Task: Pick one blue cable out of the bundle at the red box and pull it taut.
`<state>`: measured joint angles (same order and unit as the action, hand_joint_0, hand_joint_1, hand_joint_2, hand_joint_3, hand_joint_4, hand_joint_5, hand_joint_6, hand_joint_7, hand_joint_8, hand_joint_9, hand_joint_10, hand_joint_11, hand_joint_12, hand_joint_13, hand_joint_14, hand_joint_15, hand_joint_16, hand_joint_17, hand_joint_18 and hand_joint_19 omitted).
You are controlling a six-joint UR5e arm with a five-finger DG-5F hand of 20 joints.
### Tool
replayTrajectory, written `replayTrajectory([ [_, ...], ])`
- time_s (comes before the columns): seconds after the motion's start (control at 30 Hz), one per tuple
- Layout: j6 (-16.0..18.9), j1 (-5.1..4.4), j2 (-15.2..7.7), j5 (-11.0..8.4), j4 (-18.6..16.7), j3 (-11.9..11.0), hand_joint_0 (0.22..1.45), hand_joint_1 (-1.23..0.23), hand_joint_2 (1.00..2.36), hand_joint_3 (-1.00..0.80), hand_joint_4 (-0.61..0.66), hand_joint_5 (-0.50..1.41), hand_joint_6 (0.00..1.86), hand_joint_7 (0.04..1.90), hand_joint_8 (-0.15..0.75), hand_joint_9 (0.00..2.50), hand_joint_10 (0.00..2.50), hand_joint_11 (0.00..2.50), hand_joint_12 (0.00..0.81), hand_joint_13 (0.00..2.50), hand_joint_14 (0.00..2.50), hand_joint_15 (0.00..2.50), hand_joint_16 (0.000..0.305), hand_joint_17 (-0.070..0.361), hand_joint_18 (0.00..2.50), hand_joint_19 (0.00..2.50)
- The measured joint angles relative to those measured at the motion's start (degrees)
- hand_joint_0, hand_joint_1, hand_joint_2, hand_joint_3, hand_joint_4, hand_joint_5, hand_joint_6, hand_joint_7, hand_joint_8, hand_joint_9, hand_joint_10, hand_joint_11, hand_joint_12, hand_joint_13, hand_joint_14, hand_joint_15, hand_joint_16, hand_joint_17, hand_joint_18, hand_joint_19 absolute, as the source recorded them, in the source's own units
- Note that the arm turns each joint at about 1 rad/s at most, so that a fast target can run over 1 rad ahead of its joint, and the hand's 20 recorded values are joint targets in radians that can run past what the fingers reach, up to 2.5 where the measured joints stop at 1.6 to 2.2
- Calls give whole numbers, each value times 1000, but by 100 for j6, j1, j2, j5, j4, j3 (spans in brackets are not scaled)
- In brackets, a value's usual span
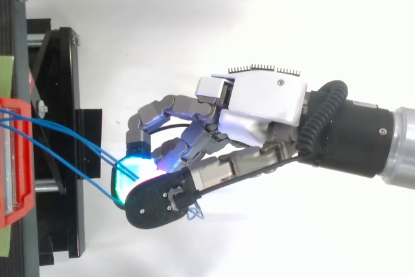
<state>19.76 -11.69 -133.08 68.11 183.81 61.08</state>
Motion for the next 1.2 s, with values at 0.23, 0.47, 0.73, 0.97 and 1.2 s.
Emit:
replayTrajectory([
  [0.23,-36,18,0,6,-20,0,620,-791,1011,-354,115,-138,829,1125,224,1012,17,810,391,554,5,165,52,117,641,326],
  [0.47,-217,25,1,51,-122,-1,691,-912,1013,-343,11,-168,880,1155,243,902,16,813,392,539,5,144,52,117,643,284],
  [0.73,-254,30,1,60,-137,-5,752,-922,1005,-440,-25,-199,905,1128,227,817,13,789,389,534,4,140,52,117,654,253],
  [0.97,-273,33,1,59,-135,-6,637,-957,1000,-500,54,-247,877,972,226,678,15,789,390,495,5,147,53,119,643,257],
  [1.2,-284,35,1,59,-128,-3,480,-731,1000,-500,112,-211,848,926,285,781,13,780,433,516,5,172,60,135,654,318],
])
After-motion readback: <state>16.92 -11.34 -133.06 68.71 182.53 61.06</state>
